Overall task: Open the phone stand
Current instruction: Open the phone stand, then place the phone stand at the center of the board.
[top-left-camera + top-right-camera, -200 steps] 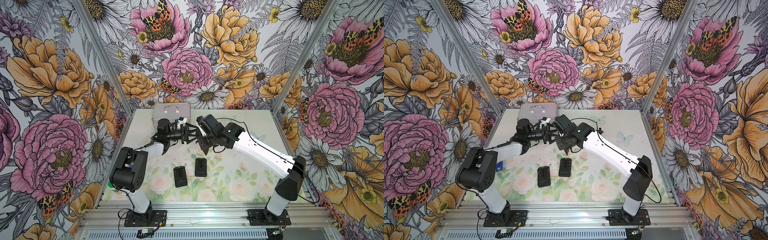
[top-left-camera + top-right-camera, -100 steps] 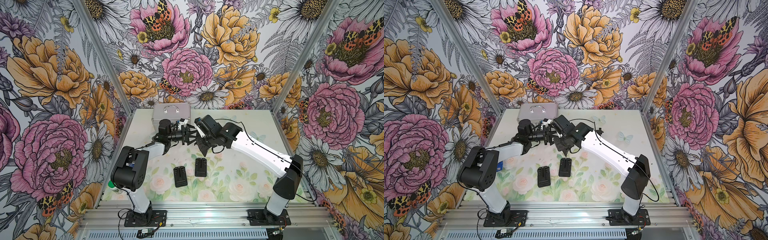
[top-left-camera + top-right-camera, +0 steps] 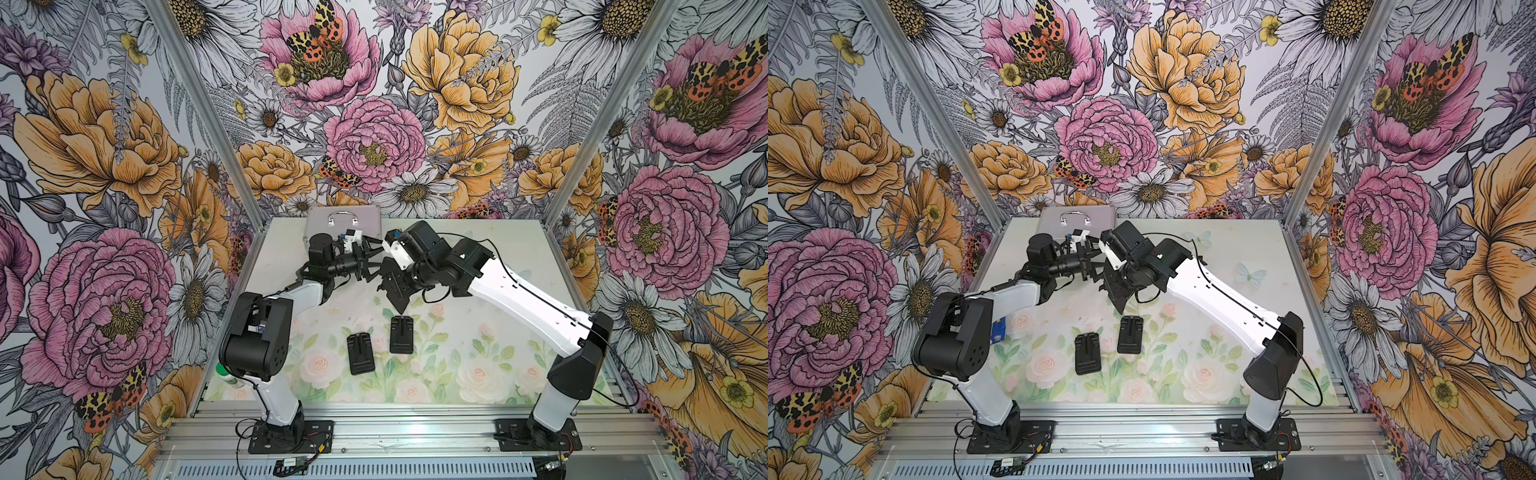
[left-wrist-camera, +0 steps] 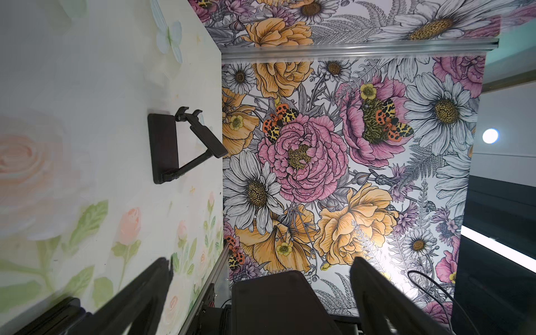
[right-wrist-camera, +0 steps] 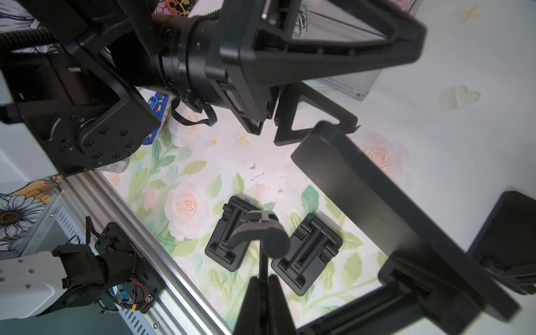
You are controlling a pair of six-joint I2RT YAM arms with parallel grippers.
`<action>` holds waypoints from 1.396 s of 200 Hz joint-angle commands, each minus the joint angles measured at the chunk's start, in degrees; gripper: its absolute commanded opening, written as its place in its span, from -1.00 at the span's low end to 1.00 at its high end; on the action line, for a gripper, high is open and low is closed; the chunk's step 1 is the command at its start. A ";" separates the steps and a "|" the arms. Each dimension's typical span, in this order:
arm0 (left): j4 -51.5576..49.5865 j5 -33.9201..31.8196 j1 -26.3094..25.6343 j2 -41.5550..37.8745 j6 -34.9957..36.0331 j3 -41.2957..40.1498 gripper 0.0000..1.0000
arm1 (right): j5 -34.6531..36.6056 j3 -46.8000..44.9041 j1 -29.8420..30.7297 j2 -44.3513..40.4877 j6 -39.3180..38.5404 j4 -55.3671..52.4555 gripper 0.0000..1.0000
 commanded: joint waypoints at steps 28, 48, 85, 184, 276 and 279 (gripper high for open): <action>-24.39 -4.23 2.48 -8.68 18.22 5.22 0.98 | -10.62 1.43 -15.70 -7.58 3.82 1.03 -1.00; -33.94 -6.34 2.46 -11.69 24.60 5.25 0.98 | -16.75 -1.94 -23.28 -10.48 6.88 4.00 -1.00; -43.17 -10.89 1.59 -17.38 30.25 1.83 0.98 | -27.86 -14.65 -37.18 -17.40 16.02 15.27 -1.00; -45.57 -12.62 -1.79 -22.66 30.27 -3.83 0.98 | -43.32 -55.94 -59.86 -26.99 48.02 60.15 -1.00; -46.01 -13.06 -3.96 -22.18 30.59 -4.54 0.98 | -41.91 -75.47 -65.66 -24.03 63.56 85.14 -1.00; -46.05 -13.00 -4.02 -22.14 30.61 -4.62 0.98 | -41.87 -75.77 -65.77 -23.74 63.93 85.47 -1.00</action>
